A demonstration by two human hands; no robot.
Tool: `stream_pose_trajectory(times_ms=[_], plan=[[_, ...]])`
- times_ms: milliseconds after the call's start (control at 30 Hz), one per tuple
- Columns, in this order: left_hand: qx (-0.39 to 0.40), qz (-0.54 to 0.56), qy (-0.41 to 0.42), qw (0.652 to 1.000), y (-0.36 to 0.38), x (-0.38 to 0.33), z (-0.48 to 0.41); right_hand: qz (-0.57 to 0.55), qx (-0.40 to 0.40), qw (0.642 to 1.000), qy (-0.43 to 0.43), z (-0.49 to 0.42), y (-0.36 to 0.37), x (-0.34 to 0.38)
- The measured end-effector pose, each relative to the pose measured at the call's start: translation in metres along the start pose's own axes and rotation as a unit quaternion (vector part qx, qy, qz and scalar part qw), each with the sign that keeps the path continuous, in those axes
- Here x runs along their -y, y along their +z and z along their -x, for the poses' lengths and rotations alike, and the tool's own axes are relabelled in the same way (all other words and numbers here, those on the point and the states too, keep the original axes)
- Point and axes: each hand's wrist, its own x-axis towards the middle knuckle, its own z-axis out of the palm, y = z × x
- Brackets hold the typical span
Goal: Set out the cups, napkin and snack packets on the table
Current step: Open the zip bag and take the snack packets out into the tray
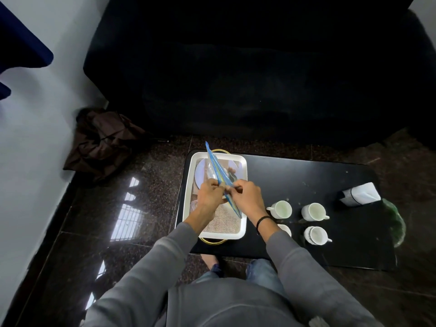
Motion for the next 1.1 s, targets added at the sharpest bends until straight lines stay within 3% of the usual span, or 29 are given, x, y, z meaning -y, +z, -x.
stream_pose_trajectory(times_ms=[233,467,733,867,1100], plan=[[-0.048,0.027,-0.024,0.998,0.002,0.005,0.001,0.025,-0.027,0.999,0.014,0.003,0.005,0.0],[-0.027,0.055,-0.059,0.996,-0.012,0.008,0.004,-0.071,-0.068,0.99,0.105,0.0,-0.007,-0.009],[-0.097,-0.168,0.026,0.981,-0.042,-0.006,-0.008,-0.062,-0.145,0.979,0.129,-0.002,-0.02,-0.013],[-0.084,-0.365,0.068,0.925,-0.052,-0.016,-0.013,0.004,-0.107,0.989,0.099,0.002,-0.019,-0.014],[-0.058,-0.399,0.133,0.905,-0.041,-0.022,-0.013,0.108,-0.032,0.99,0.083,-0.001,-0.014,0.003]])
